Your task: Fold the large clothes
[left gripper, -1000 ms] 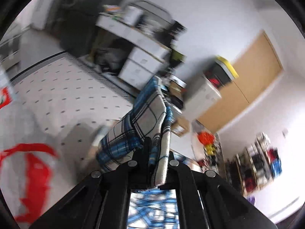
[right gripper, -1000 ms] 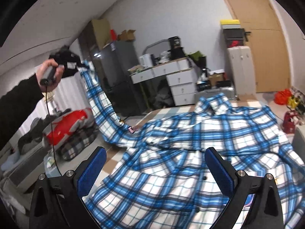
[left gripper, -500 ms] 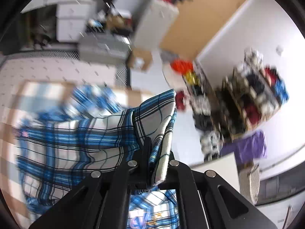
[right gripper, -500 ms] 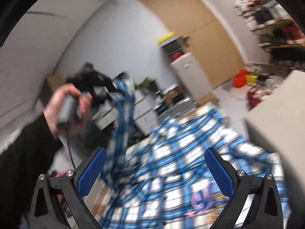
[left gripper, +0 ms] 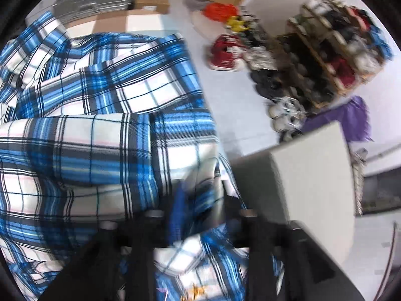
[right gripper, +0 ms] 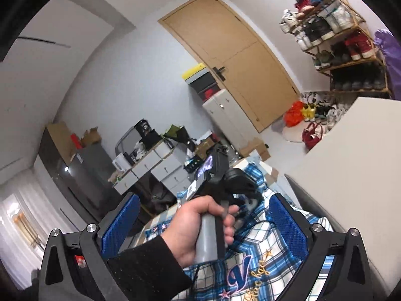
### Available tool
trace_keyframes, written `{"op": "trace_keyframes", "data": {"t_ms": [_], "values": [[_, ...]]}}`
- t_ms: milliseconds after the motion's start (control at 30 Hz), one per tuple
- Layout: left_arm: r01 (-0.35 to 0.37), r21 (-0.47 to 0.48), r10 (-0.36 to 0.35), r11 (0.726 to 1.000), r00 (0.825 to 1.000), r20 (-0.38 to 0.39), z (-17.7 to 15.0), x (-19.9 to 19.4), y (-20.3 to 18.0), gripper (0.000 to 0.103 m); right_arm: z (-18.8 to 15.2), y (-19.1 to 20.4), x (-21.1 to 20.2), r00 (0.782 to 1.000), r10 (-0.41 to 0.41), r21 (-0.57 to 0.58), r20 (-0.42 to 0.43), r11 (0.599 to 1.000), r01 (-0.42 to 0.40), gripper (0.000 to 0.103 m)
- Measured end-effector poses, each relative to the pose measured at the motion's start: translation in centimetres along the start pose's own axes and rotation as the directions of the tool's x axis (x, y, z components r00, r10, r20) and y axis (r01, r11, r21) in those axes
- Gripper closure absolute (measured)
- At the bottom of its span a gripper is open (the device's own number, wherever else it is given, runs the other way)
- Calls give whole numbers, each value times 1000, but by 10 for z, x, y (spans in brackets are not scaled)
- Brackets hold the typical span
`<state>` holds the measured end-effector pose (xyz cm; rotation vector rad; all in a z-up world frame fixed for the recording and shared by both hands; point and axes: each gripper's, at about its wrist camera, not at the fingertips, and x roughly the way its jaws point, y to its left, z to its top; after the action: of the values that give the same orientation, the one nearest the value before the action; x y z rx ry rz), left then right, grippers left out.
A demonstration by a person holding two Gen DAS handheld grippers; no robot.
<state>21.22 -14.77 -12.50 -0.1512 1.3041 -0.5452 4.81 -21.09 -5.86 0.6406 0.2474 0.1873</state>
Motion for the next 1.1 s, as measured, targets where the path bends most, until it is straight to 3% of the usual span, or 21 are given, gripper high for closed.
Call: {"op": "trace_keyframes", "data": {"t_ms": [67,167,233,300,333,467,600,700,867,933,1033,1100], "values": [[40,74,-43,996,999,28,-5,-35,0,37,-3,3,-1,1000,11,-4,-1,1000,-11,0],[59,151,-71,987,994,78,-24,-96,27,34,-6,8,-2,1000,20,-11,-1,1000,-20,0],[-30,144,8,989,988,155,-31,-128,60,29,-10,11,-2,1000,25,-15,-2,1000,-25,0],[-157,91,131,983,962,239,-40,-147,98,14,-13,15,0,1000,22,-18,-13,1000,-22,0],[-186,54,167,981,954,249,-43,-149,121,14,-15,16,2,1000,22,-19,-21,1000,-22,0],[-247,-81,257,966,953,158,-52,-130,195,14,-21,25,7,999,30,-40,-42,999,-31,0],[-241,-216,263,946,962,77,-61,-91,249,14,-28,36,13,998,30,-107,-62,994,-36,0],[-233,-205,261,951,957,123,-67,-86,254,12,-36,45,20,996,24,-169,-91,985,-39,0],[-268,-189,291,945,950,110,-72,-91,241,7,-48,55,36,989,12,-241,-149,969,-48,0],[-248,-165,274,955,949,158,-71,-102,233,7,-53,58,40,986,5,-261,-167,964,-49,0],[-246,-165,280,955,933,228,-70,-121,234,7,-59,62,45,981,-1,-280,-195,958,-55,0],[-250,-200,288,947,937,195,-65,-120,249,7,-64,64,50,975,-14,-302,-221,952,-55,0]]}}
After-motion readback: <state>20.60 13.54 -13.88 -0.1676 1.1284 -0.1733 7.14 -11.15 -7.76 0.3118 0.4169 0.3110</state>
